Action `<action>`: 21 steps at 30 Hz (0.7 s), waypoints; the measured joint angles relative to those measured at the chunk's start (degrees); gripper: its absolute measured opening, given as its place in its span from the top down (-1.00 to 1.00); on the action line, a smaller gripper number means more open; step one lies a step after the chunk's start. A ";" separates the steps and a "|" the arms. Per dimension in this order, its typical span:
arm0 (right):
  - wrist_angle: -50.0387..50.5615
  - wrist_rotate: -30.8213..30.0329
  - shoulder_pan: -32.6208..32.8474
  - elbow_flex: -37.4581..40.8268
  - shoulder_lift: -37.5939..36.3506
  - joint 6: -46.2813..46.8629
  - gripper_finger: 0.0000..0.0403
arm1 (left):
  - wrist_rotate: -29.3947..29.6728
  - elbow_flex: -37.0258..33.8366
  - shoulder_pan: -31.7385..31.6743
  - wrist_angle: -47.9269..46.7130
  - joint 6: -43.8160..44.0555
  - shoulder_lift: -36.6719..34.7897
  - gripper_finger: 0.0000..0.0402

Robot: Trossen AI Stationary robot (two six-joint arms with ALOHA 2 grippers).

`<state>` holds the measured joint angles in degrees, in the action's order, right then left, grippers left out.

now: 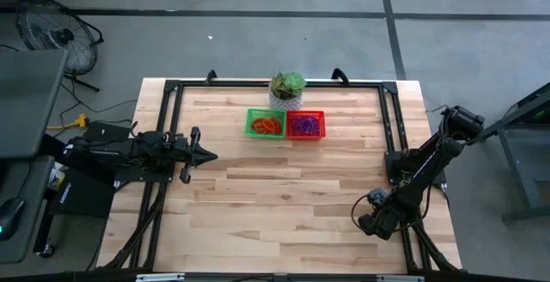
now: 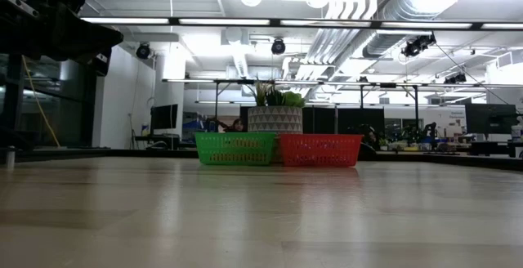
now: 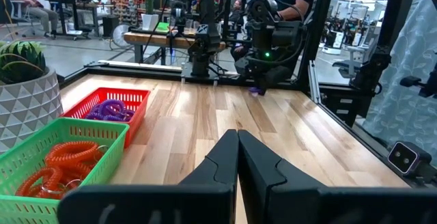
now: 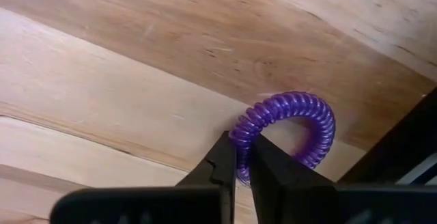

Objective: Sort spring keychains
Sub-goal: Put the purple spring keychain into the orange bin

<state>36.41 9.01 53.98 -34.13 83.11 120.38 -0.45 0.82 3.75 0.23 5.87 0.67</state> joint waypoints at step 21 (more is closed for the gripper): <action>-0.06 -15.87 -11.71 -11.85 0.27 -18.99 0.96 | 0.00 0.00 0.02 0.00 0.00 -0.02 1.00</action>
<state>36.34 -6.86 42.27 -45.98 83.38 101.38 -0.45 0.82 3.77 0.23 5.87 0.65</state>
